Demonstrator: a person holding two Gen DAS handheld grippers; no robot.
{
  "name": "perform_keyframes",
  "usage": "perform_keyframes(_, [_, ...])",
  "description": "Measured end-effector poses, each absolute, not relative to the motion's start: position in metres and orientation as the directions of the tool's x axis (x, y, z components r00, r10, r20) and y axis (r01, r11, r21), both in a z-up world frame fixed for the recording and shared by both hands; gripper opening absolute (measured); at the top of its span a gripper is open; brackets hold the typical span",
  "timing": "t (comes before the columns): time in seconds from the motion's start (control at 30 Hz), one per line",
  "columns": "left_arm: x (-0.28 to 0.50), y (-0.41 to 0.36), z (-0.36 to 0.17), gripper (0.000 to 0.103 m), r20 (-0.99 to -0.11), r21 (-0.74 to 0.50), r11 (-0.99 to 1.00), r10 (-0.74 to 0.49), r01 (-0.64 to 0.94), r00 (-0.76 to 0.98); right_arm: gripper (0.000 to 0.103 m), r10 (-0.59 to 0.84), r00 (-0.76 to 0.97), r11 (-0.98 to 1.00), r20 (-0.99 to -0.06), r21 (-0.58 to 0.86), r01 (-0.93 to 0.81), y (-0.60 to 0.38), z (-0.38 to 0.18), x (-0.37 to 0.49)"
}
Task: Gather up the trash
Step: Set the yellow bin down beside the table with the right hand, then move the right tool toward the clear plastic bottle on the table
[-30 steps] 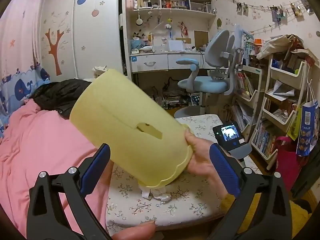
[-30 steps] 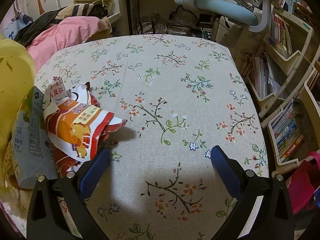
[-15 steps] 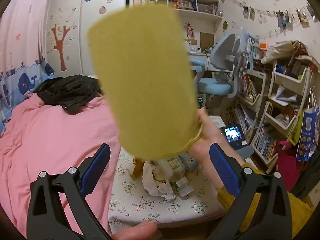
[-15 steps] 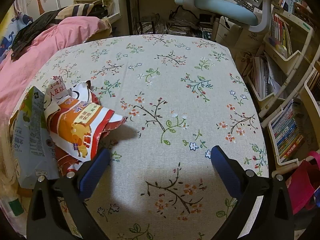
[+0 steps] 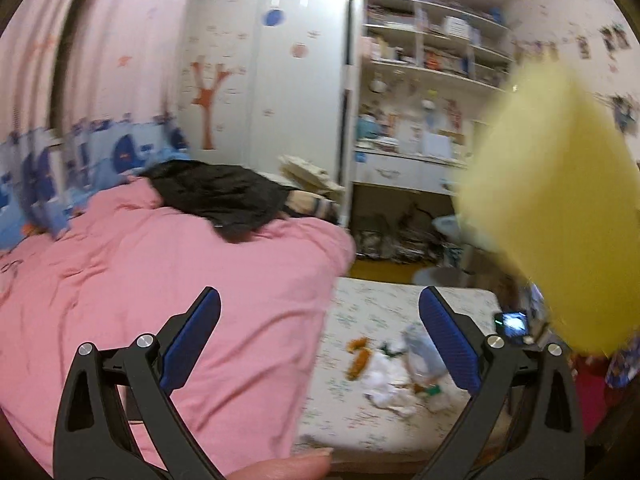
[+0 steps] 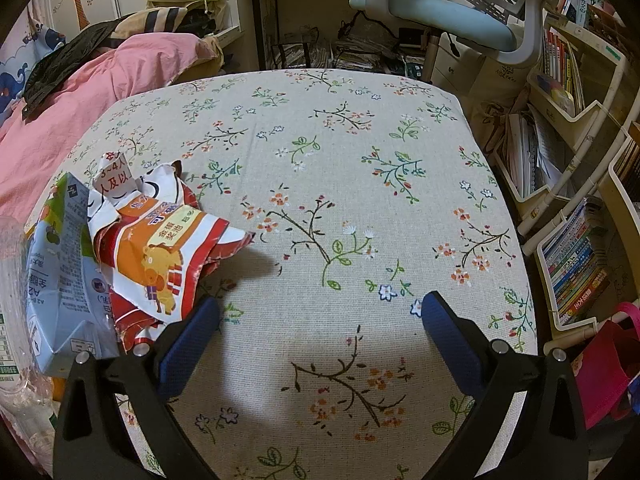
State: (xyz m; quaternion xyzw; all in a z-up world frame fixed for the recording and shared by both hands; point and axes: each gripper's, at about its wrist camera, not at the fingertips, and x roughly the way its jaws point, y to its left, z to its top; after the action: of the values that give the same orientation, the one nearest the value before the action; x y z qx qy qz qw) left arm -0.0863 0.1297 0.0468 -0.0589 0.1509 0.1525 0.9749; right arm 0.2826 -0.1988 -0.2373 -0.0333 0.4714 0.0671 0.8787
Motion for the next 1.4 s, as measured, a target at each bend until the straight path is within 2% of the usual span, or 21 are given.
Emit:
perform_keyframes(0.13, [-0.075, 0.137, 0.048, 0.096, -0.349, -0.037, 0.939, 0.308, -0.341, 0.885, 0.097, 0.087, 0.547, 0.989, -0.833, 0.005, -0.149, -0.199, -0.237, 0.283])
perform_keyframes(0.4, [-0.004, 0.074, 0.024, 0.096, -0.424, -0.022, 0.977, 0.183, -0.212, 0.887, 0.097, 0.087, 0.547, 0.989, -0.833, 0.005, -0.149, -0.198, -0.237, 0.282])
perform_keyframes(0.6, [0.052, 0.038, -0.01, 0.096, -0.483, 0.012, 0.983, 0.164, -0.181, 0.86, 0.097, 0.087, 0.547, 0.989, -0.833, 0.005, -0.149, -0.198, -0.237, 0.283])
perform_keyframes(0.93, [0.1, 0.03, -0.031, 0.096, -0.497, 0.028, 0.979, 0.189, -0.201, 0.847, 0.097, 0.086, 0.547, 0.989, -0.833, 0.005, -0.149, -0.198, -0.237, 0.283])
perform_keyframes(1.4, [0.109, 0.038, -0.055, 0.096, -0.535, 0.035, 0.978, 0.193, -0.206, 0.823, 0.097, 0.086, 0.547, 0.989, -0.833, 0.005, -0.149, -0.198, -0.237, 0.283])
